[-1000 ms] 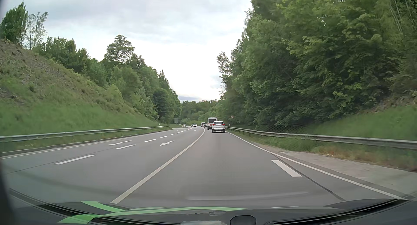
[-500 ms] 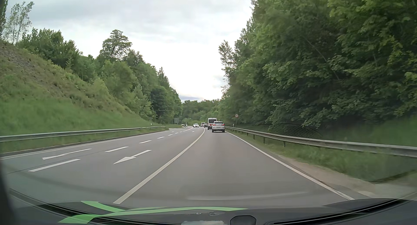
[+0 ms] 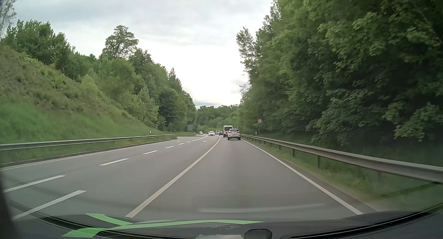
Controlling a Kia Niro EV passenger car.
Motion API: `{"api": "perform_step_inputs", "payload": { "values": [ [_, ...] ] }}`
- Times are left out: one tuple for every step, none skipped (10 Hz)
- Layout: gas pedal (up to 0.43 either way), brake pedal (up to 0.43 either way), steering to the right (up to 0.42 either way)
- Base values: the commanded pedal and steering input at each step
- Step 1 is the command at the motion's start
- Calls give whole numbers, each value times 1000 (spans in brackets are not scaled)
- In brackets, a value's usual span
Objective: Follow the waypoints while adhering to traffic rules and regulations
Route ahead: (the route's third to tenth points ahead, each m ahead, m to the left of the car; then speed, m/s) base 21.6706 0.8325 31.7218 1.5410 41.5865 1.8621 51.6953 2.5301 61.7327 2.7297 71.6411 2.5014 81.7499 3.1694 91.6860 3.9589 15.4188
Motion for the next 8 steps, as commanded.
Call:
{"api": "perform_step_inputs", "payload": {
  "values": [
    [110,0,-14],
    [110,0,-14],
    [110,0,-14],
    [110,0,-13],
    [110,0,-12],
    [110,0,-9],
    [110,0,-2],
    [110,0,3]
  ]
}}
